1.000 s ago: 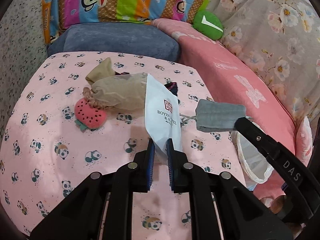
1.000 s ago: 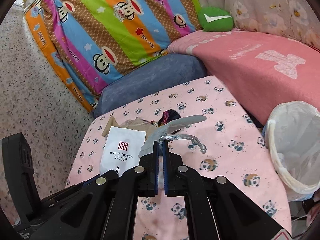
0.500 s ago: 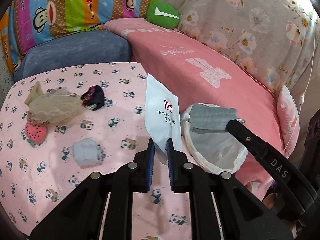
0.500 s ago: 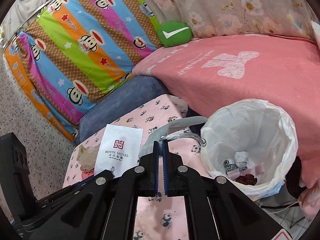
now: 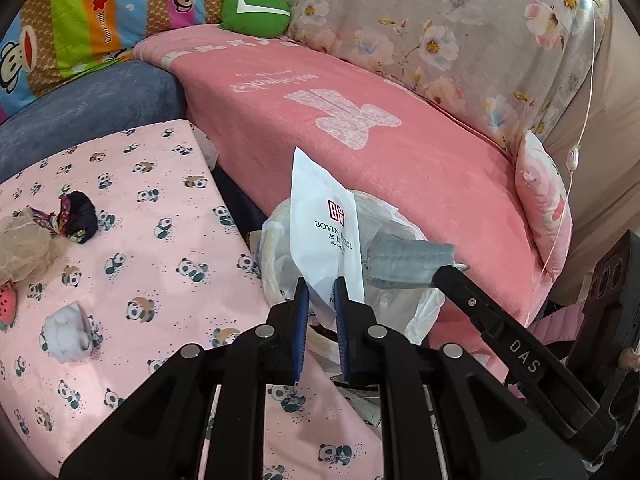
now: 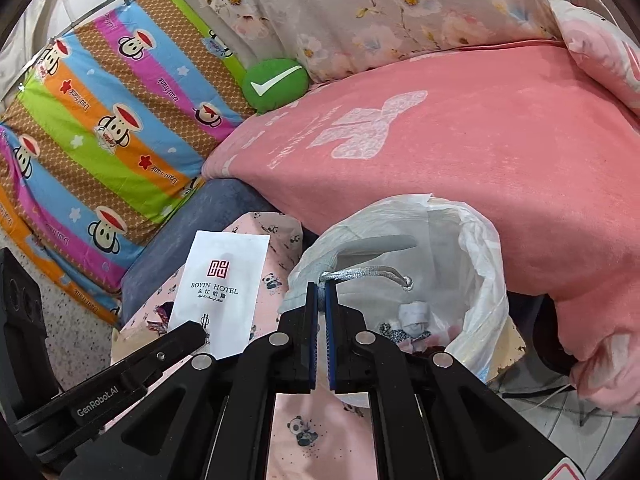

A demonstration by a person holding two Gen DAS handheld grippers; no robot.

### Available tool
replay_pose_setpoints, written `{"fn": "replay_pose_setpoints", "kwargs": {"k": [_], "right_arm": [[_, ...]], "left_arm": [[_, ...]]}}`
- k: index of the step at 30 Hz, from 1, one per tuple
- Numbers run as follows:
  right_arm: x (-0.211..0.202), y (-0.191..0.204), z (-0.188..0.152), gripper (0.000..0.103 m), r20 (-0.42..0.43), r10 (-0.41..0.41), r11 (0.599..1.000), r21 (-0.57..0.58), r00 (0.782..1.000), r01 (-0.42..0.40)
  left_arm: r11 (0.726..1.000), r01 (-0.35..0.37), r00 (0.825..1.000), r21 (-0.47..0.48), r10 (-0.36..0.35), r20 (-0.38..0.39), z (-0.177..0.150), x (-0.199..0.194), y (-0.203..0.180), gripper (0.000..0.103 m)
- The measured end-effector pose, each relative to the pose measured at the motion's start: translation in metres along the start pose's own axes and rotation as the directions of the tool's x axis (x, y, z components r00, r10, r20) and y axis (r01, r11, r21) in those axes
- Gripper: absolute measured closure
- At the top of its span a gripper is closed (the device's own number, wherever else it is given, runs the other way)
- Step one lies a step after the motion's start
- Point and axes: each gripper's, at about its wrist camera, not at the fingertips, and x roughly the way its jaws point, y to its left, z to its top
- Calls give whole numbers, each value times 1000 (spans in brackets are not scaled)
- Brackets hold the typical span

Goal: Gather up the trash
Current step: 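Carry the packet and grey sock toward the white bin, then open both grippers over the bin to drop the packet and sock, then move both grippers back toward the remaining items on the table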

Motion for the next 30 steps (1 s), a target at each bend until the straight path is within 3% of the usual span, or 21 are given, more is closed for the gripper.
{"fn": "replay_pose_setpoints", "kwargs": {"k": [4,5,6,7,13,25,30], "right_arm": [[5,-8,2,96,0,-22,1000,4,1000,22],[6,-8,2,91,0,-28,1000,3,1000,28],[7,-9,3,91,4,-41,999,4,999,41],[8,-11,3,89,7,-49,999,6,999,49],[10,-12,2,72,5,-58,998,22,998,57],[18,38,-18,60,-37,-26,997,-74,999,23],[22,63,-30,59,-63,-5,993,-120,998,-3]], "left_arm": [[999,35,999,6,-35,-8,3,13,-8,87],[999,36,999,4,-36,-7,3,15,-9,74],[1000,28,1000,-1,-28,-8,3,17,-8,53],[1000,16,1000,-7,-16,-3,4,17,-7,47],[999,-35,999,-19,34,-9,-1,18,6,46],[990,-102,995,-98,103,2,-16,-5,54,46],[982,-132,991,-138,134,9,-24,-17,78,46]]}}
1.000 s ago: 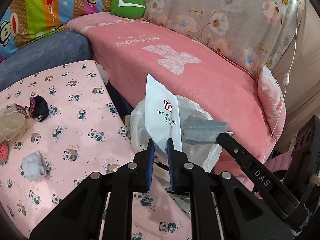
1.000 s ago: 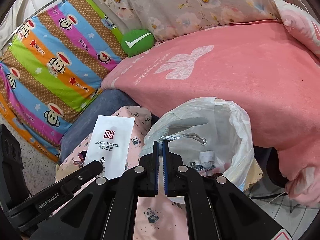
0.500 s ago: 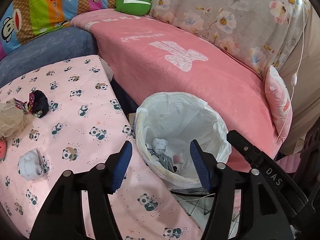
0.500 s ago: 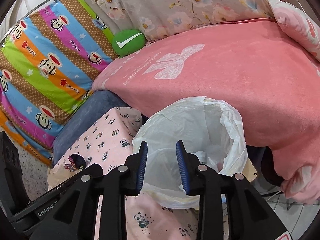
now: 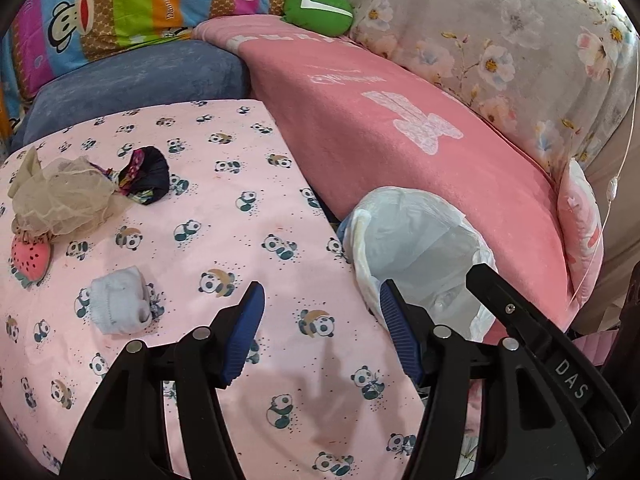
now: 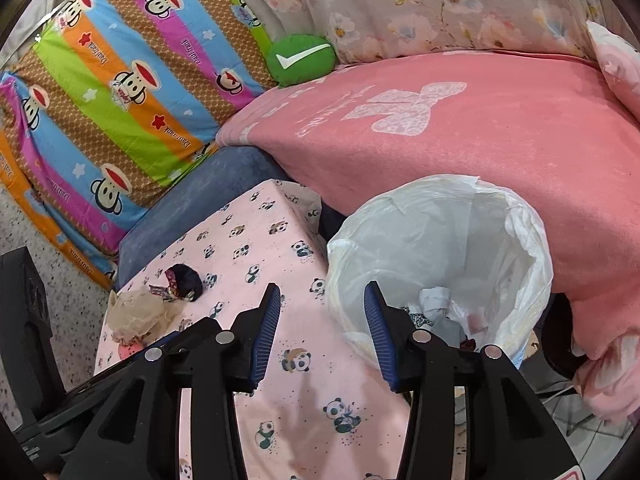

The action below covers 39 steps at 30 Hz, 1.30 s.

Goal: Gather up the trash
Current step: 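Move both grippers back toward the remaining items on the table, then grasp the pink watermelon plush with the left gripper while the right gripper grasps the light blue sock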

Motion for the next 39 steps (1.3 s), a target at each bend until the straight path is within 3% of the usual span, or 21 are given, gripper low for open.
{"fn": "replay_pose_setpoints", "kwargs": {"k": [6,10,14,27,32,39], "right_arm": [[8,33,-10,57,-34,27,998,-51,999,-28],[12,53,-17,48,-53,48,995,-80,997,-52],[16,74,-25,46,-75,65,991,-114,995,-73],[43,141,-57,42,-161,85,968,-220,983,-120],[63,164,-70,42,-205,88,959,-248,975,-138],[96,191,-84,42,-257,75,948,-281,963,-149]], "left_arm": [[997,-39,999,-66,40,11,-4,-12,37,46],[989,-68,997,-132,70,15,-6,-21,68,46],[976,-102,994,-191,107,19,-9,-29,98,45],[910,-197,974,-364,223,30,-25,-58,205,45],[883,-262,956,-390,292,19,-27,-61,242,45],[856,-288,949,-430,314,-10,-25,-52,288,45]]}}
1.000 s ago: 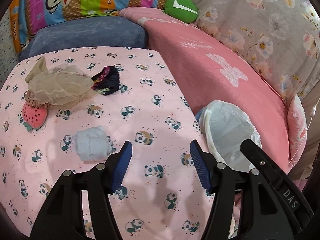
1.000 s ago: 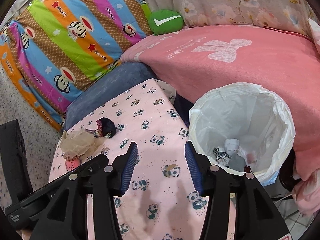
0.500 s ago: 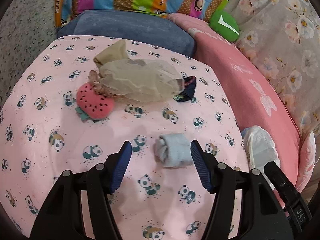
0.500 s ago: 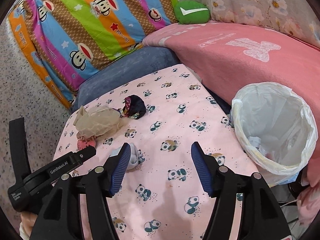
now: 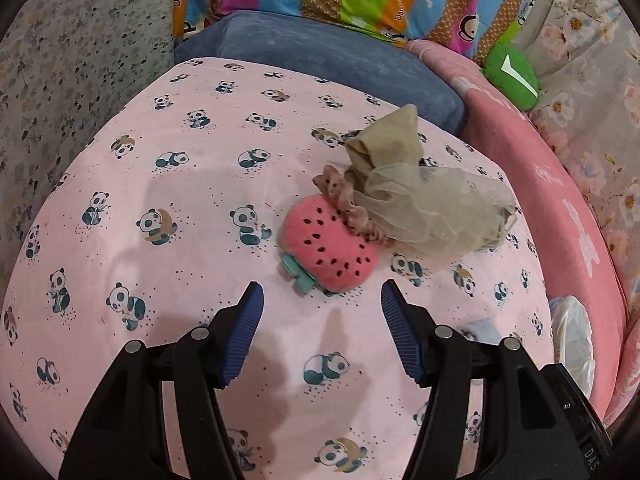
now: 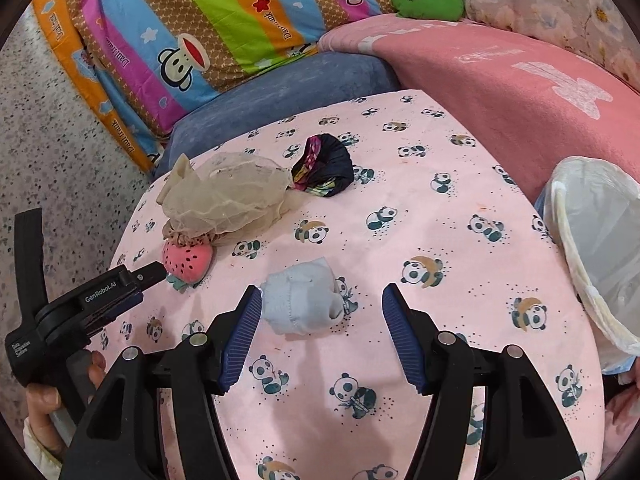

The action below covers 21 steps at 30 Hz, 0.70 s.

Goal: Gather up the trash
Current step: 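Grasp the pink watermelon plush with the left gripper while the right gripper grasps the light blue sock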

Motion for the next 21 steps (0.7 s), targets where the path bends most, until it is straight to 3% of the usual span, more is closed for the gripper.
{"fn": "replay_pose_setpoints", "kwargs": {"k": [7,15,16,19,21], "right_arm": [[37,11,1,42,-52,-5,1000,-13,999,5],[63,9,-1,42,-94,-4,1000,4,996,5],[65,9,-1,42,-96,-1,1000,6,995,1],[67,10,-2,44,-104,3,1000,0,995,-3],[67,10,-3,50,-108,16,1000,2,994,-16]], "left_arm": [[1000,-1,1000,-1,1,-30,12,29,11,45],[999,45,998,23,-43,-50,16,50,1,46],[998,51,998,24,-50,-50,17,51,0,47],[996,88,995,33,-86,-57,17,51,-5,65],[995,82,996,49,-80,-50,16,48,-9,67]]}}
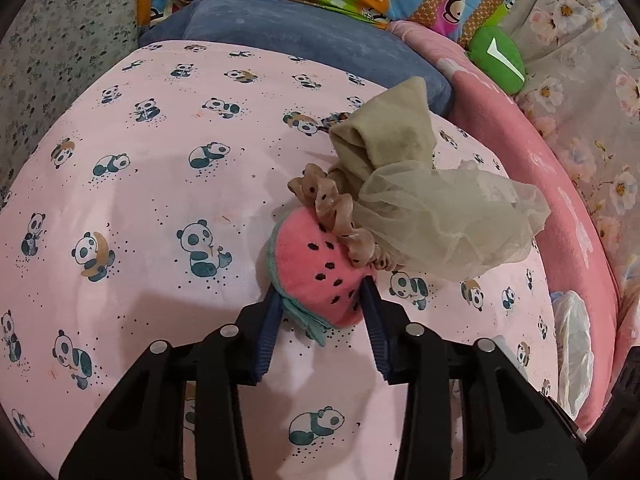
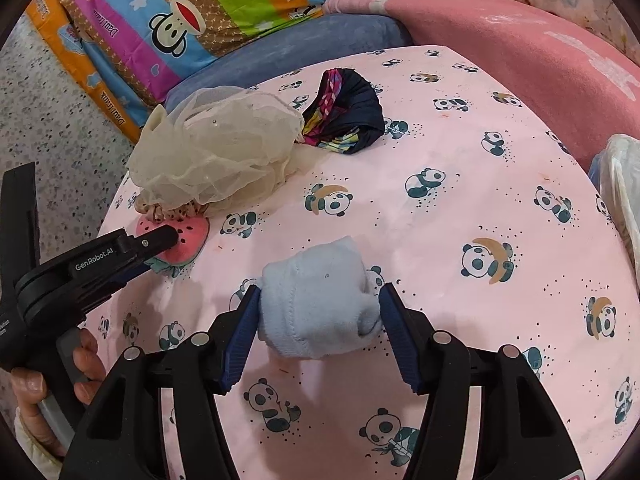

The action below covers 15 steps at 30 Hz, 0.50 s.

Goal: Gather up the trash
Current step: 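Grasp the pink watermelon plush with the left gripper while the right gripper grasps the light blue sock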

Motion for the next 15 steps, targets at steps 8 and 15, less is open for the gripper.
{"fn": "replay_pose_setpoints", "kwargs": {"k": [8,15], "right_arm": [[-22,2,-3,59,28,14,1000,-12,1000,-14],[-62,-5,-6,59,99,36,999,9,994,-37]], "left_arm": [[1000,7,1000,23,-7,25,-11,-24,-16,71],[996,27,998,82,-31,53,-27,-56,-48,71]]}}
